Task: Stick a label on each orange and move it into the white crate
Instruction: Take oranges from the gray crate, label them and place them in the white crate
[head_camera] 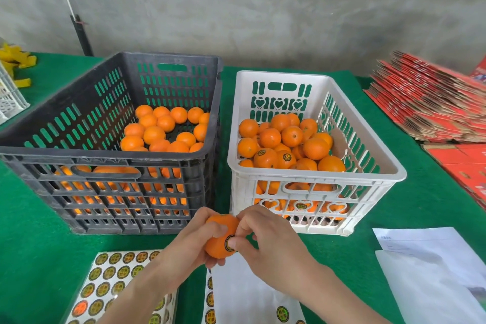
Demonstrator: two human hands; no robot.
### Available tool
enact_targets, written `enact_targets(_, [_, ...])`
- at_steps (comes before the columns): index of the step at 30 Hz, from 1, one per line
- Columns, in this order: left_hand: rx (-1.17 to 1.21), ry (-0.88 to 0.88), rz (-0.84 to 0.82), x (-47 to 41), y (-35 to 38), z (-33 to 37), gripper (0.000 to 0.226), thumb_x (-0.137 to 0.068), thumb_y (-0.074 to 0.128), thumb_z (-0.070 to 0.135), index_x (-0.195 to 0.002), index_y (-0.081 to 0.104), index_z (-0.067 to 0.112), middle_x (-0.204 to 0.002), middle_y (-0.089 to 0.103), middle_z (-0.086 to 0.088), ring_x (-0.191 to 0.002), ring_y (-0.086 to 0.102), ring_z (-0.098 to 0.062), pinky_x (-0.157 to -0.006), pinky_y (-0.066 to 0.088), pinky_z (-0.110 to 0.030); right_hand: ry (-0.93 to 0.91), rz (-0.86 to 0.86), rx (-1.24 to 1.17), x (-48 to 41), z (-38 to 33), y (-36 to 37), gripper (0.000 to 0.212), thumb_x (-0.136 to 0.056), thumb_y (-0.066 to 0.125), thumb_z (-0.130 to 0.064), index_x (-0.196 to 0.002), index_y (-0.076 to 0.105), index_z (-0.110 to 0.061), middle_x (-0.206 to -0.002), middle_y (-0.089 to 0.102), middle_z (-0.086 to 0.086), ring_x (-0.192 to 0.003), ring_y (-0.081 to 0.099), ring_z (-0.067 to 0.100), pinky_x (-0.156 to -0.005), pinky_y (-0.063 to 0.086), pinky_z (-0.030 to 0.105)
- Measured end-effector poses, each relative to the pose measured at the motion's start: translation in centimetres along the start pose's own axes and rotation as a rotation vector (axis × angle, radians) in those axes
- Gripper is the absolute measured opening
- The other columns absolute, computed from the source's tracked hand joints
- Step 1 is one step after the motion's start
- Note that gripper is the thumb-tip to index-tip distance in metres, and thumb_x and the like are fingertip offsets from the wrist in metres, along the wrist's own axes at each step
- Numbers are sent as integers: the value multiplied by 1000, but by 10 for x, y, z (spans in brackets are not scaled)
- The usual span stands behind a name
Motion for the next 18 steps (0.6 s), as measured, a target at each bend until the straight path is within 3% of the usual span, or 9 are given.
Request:
enact_targets(5, [-16, -5, -48, 0, 13, 13, 59, -57, 67, 41, -102, 47, 7, -80, 56, -15, -58, 50, -22, -50, 40, -26, 99, 127, -159, 5, 5, -22, 23, -81, 61, -48, -83, 39, -40, -96, 54, -19, -84, 55, 1, -75, 52, 26])
enact_targets(8, [25, 116, -121, 0, 29, 48, 55, -66, 67, 35, -107, 52, 2, -77, 58, -19, -58, 53, -25, -51, 44, -27, 17, 198, -320, 6, -4, -47, 45, -75, 62, -51, -110, 34, -52, -112, 47, -31, -101, 51, -7, -76, 52, 19])
enact_targets(10, [-28, 233, -116, -4, 40, 81, 48, -74, 66, 36, -111, 57, 5, -85, 64, -20, -71, 64, -27, -63, 51, -31, -97, 192, -354, 0, -13, -62, 61, -75, 67, -45, -127, 35, -44, -125, 46, -26, -112, 47, -6, -86, 47, 15])
enact_targets(12, [-173, 370, -56, -12, 50, 118, 47, -80, 60, 50, -107, 63, 12, -87, 70, -11, -78, 69, -22, -66, 56, -30, -142, 303, -328, -10, -13, -88, 64, -71, 75, -31, -126, 42, -35, -123, 49, -18, -111, 46, -6, -87, 41, 10])
enact_targets(14, [-321, 494, 40, -28, 55, 150, 48, -89, 45, 56, -103, 64, 14, -91, 69, -19, -85, 68, -31, -75, 58, -40, -127, 455, -283, -25, -3, -120, 62, -67, 81, -25, -117, 46, -33, -118, 49, -10, -106, 46, -2, -85, 39, 8])
enact_targets(16, [-506, 594, 172, -54, 56, 172, 37, -100, 35, 36, -111, 61, 13, -103, 65, -23, -98, 62, -37, -88, 52, -47, -64, 563, -223, -48, 19, -153, 60, -67, 81, -26, -116, 46, -31, -116, 46, -7, -106, 43, 4, -82, 36, 9])
enact_targets(18, [-909, 583, 300, -86, 57, 169, 28, -102, 38, 17, -122, 56, 11, -117, 62, -13, -107, 58, -30, -92, 46, -37, 71, 530, -132, -81, 56, -176, 60, -69, 79, -25, -120, 48, -24, -115, 45, -5, -104, 43, 8, -79, 35, 16])
Point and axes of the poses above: each hand's wrist, its own x-axis away from the middle knuckle, its own y-axis out of the palm, z = x × y, the point moved 8 cm from there along -x, towards the middle knuckle
